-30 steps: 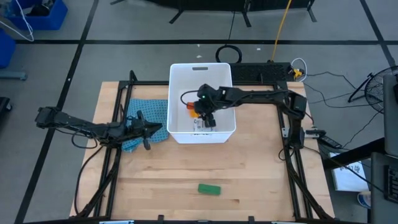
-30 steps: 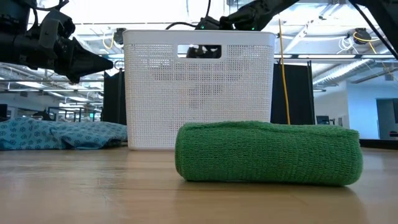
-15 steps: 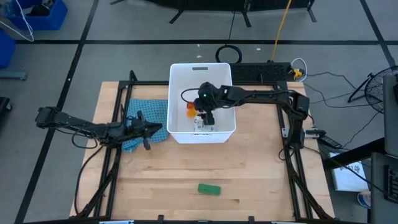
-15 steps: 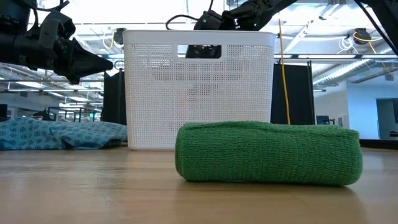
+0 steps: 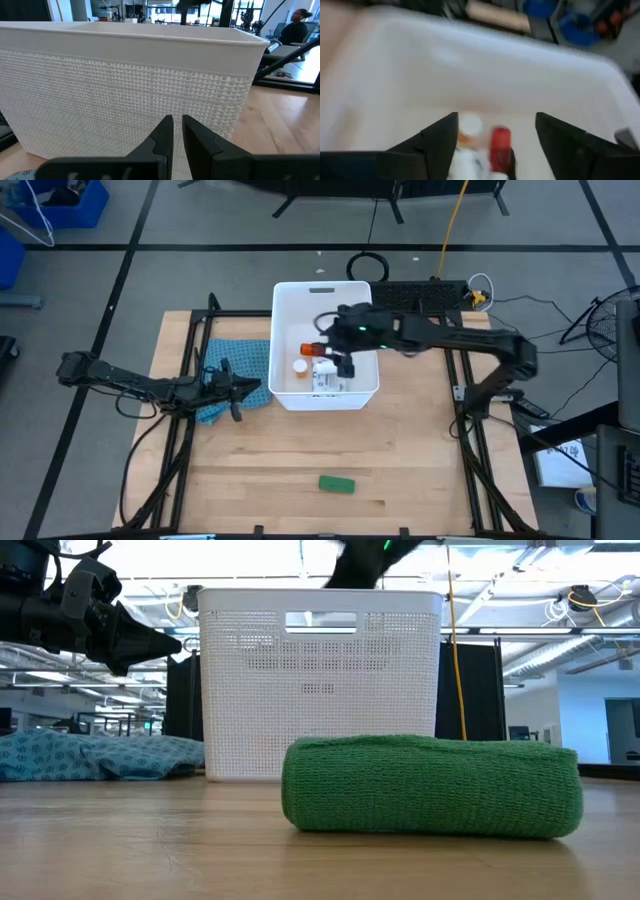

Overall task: Pick & place medical supplies in basket/bin
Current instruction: Put the rolled green bandage into the white container

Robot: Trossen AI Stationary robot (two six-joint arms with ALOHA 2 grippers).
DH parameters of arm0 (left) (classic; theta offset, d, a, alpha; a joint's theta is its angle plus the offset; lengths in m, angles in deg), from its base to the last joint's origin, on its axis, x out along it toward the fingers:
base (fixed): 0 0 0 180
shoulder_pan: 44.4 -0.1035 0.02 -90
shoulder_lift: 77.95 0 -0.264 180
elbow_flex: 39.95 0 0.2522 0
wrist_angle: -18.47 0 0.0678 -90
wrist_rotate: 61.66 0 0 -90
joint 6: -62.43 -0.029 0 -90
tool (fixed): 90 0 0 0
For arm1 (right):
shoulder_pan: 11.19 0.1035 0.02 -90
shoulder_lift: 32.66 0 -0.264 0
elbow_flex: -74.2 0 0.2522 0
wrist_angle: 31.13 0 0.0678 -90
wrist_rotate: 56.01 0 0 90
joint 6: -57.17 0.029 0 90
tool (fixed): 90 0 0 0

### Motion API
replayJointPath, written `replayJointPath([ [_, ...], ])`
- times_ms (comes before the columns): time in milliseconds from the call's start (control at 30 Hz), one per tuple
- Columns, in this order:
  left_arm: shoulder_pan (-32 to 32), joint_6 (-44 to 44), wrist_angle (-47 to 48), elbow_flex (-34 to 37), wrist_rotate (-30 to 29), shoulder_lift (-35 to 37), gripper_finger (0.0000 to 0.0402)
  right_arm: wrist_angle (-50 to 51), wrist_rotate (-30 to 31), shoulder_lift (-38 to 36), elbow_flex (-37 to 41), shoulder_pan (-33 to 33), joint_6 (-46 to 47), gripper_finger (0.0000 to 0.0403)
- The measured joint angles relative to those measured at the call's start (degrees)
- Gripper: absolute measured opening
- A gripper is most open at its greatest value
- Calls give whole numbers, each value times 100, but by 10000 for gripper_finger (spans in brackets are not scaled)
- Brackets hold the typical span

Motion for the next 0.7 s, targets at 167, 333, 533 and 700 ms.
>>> replayJointPath([
  [167,0,-2,7,0,0,0,42,100,-126,-876,0,680,404,197],
  [333,0,-2,28,0,0,0,42,396,-121,-1568,0,1552,643,88],
  [533,0,-2,28,0,0,-1,42,895,-126,-2347,238,2545,761,12],
  [700,0,79,28,0,0,0,42,115,187,-3493,1503,3186,930,12],
])
